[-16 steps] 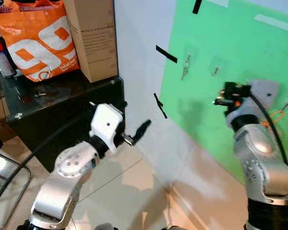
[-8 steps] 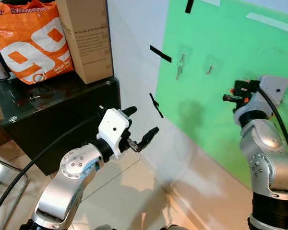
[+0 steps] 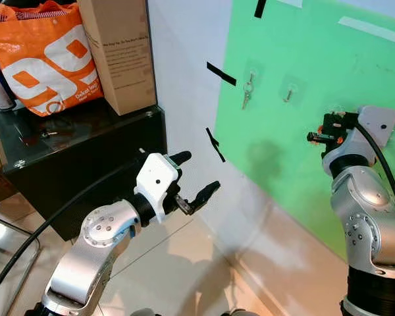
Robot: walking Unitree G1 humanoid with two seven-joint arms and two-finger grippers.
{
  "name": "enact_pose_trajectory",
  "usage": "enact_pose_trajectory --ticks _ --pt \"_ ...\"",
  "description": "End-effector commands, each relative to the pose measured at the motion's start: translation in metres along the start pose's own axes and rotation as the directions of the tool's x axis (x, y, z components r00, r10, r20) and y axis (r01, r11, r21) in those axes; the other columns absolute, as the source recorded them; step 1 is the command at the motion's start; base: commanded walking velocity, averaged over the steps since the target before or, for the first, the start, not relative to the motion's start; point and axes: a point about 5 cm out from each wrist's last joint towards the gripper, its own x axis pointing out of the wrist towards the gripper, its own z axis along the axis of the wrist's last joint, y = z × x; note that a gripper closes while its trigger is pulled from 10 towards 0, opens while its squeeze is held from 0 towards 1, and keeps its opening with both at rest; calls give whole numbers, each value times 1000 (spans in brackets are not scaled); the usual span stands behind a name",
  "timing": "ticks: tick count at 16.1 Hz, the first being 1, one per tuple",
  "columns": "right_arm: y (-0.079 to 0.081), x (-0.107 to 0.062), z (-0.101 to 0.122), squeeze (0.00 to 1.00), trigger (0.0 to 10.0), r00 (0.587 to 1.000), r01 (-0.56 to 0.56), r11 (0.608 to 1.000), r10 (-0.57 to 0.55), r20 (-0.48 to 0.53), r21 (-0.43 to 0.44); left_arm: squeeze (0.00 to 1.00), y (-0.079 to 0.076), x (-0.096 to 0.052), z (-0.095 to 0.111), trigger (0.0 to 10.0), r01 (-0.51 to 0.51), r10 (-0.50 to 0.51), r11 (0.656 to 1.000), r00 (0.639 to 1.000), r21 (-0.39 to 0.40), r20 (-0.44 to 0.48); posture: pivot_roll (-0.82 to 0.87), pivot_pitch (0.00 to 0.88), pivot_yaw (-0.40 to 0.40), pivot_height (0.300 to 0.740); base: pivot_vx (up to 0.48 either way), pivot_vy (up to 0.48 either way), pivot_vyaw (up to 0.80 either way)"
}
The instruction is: Hang keys on a hook
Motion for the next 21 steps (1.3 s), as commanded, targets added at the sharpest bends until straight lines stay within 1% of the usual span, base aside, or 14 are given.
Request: enact_pose_trajectory --ticks 1,3,5,8,9,11,13,16,17,20,21 --pt "-2 -3 -3 0 10000 1000 15 1000 -15 -22 -7 302 -2 -2 1 10000 12 -12 1000 1000 4 -2 12 0 -2 740 0 0 0" --pt "-3 -6 -7 0 10000 999 25 1000 -25 -38 -8 302 -3 -3 1 10000 14 -14 1000 1000 4 -4 14 0 -3 740 0 0 0" --pt "-2 -6 -6 0 10000 999 17 1000 -17 -31 1 302 -2 -2 2 10000 15 -15 1000 1000 5 -3 14 0 -1 740 0 0 0" --pt "8 -8 6 0 10000 997 -70 997 68 44 25 298 1 -1 3 10000 -20 20 1000 1000 4 7 10 0 -2 740 0 0 0" --pt "19 -18 6 0 10000 983 -180 982 177 59 50 294 5 -2 0 10000 -69 69 997 998 23 -4 8 0 -3 740 0 0 0" --pt "32 -30 -1 0 10000 959 -284 958 283 34 43 294 7 -1 0 10000 -92 92 995 996 26 -2 11 0 -7 740 0 0 0" --pt "36 -34 -5 0 10000 948 -319 946 318 27 54 290 8 1 1 10000 -103 103 994 995 26 4 14 0 -8 740 0 0 0" --pt "43 -37 -2 0 10000 925 -379 917 374 59 127 290 7 1 1 10000 -101 101 995 995 22 7 12 0 -2 740 0 0 0" --pt "45 -38 1 0 10000 912 -409 900 402 75 151 294 6 1 1 10000 -96 96 995 995 21 6 12 0 -1 740 0 0 0" --pt "48 -39 5 0 10000 892 -452 877 441 97 166 294 7 1 2 10000 -93 93 996 996 16 10 13 0 0 740 0 0 0" --pt "48 -39 5 0 10000 891 -454 875 443 99 168 290 7 1 2 10000 -94 94 995 995 14 11 13 0 -1 740 0 0 0"
